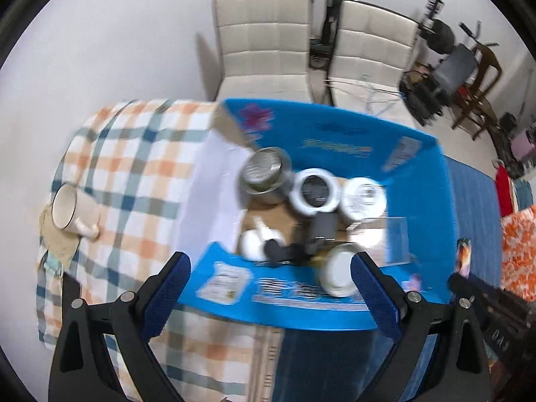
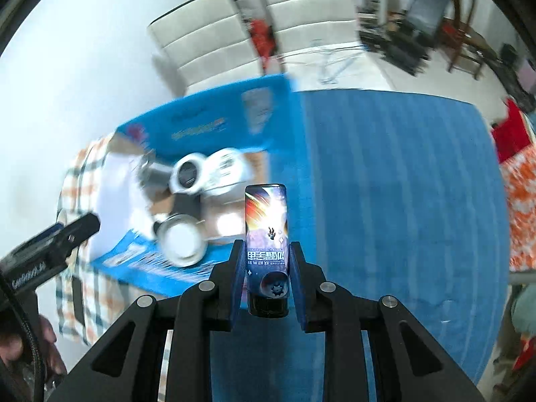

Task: Organize rigid objects
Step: 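Carry the phone into the blue box beside the earbud case and release, then lift the right tool out of the blue box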

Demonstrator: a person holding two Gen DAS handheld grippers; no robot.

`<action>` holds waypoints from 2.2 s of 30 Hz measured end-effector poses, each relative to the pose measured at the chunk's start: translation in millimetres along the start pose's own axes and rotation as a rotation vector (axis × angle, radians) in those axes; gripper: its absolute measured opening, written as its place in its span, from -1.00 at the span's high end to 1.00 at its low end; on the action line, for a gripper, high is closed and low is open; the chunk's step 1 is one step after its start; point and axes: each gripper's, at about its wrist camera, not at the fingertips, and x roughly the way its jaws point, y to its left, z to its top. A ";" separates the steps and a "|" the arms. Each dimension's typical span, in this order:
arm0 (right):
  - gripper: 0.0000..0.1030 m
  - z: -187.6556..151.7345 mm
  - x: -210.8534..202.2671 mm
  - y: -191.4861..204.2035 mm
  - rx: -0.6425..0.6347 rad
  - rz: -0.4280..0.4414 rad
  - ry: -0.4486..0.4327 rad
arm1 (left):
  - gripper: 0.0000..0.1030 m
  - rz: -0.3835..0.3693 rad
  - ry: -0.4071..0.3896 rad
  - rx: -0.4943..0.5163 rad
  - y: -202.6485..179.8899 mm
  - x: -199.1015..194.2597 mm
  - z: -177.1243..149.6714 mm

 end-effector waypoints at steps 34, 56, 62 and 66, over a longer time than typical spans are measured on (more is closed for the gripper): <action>0.42 26.1 200.7 167.2 -0.065 0.231 0.290 | -0.91 0.009 0.095 -0.139 139.0 77.7 -4.4; -0.81 22.3 20.8 69.2 -0.046 -0.179 0.006 | -0.91 -0.046 -0.007 0.021 49.7 -11.4 -1.7; -0.83 19.2 -7.1 59.0 -0.036 -0.175 -0.021 | -0.91 -0.053 -0.039 0.039 33.6 -36.1 -0.1; -0.83 14.7 -32.6 57.9 -0.025 -0.158 -0.040 | -0.91 -0.065 -0.064 0.038 26.6 -64.3 -3.2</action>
